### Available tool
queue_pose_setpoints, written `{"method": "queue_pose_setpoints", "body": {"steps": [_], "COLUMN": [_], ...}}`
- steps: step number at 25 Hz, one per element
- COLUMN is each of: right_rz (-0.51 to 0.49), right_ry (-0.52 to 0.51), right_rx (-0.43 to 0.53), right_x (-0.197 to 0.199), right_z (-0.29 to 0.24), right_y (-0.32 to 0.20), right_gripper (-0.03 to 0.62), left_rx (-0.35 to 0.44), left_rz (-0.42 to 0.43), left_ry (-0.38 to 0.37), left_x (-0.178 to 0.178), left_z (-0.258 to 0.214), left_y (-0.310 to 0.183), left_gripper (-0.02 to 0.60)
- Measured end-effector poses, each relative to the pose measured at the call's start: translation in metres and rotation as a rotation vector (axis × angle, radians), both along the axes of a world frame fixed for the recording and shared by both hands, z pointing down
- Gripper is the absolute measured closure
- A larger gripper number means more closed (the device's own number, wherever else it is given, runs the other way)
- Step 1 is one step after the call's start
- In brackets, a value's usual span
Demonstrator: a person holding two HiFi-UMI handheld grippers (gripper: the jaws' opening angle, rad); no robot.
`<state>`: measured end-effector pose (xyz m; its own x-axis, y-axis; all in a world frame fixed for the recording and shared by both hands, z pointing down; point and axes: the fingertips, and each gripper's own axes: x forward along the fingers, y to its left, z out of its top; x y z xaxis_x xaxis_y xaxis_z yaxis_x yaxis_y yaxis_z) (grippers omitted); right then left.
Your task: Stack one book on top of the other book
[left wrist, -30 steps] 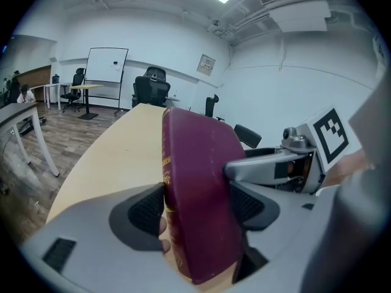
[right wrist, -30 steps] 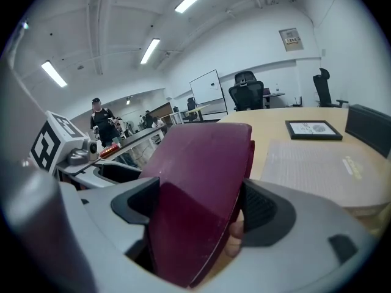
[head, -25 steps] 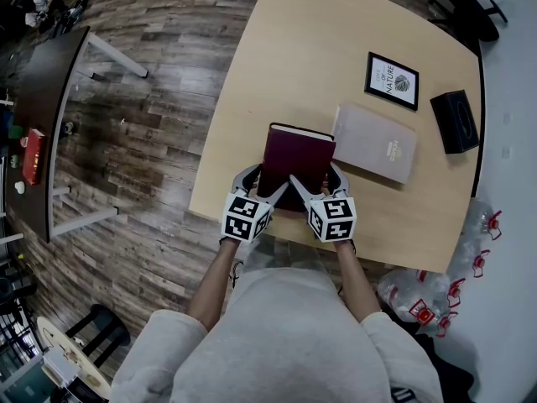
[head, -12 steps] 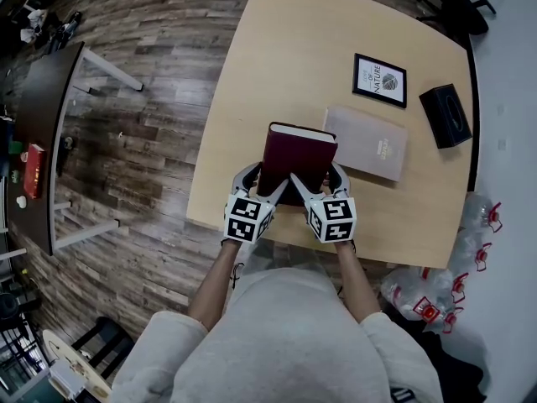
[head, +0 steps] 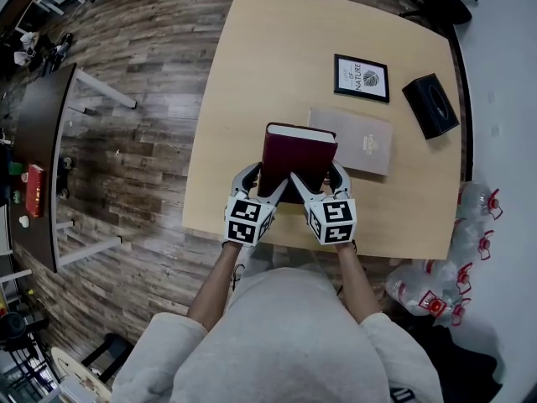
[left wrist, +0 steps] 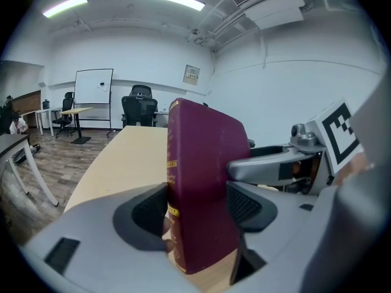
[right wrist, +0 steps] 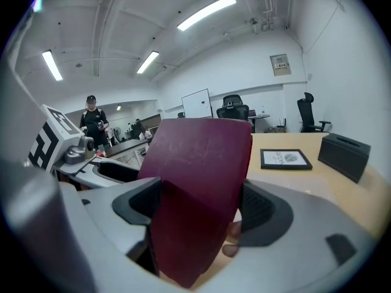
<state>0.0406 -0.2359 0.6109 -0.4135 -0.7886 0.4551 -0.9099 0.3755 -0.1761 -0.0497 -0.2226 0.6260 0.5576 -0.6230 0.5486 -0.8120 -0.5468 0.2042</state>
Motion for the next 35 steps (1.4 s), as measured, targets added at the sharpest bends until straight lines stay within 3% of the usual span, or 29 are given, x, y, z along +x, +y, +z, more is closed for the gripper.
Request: {"method": "queue_pose_setpoints", "body": {"steps": [21,35], "right_rz": [0.203,0.282], "right_ry": [0.023,0.038], "right_rx": [0.079,0.11], "right_x": [0.106,0.163], "right_z": [-0.041,-0.061], "right_y": [0.014,0.008], "right_gripper": [0.209,0.209], "left_rx": [0.064,0.092], "left_rz": [0.194,0.27], "left_ry": [0.042,0.06], "left_x": [0.104,0.162], "left_z": [-0.037,-0.055], "left_y": [-0.005,-0.019], "left_gripper": [0.279,0.281]}}
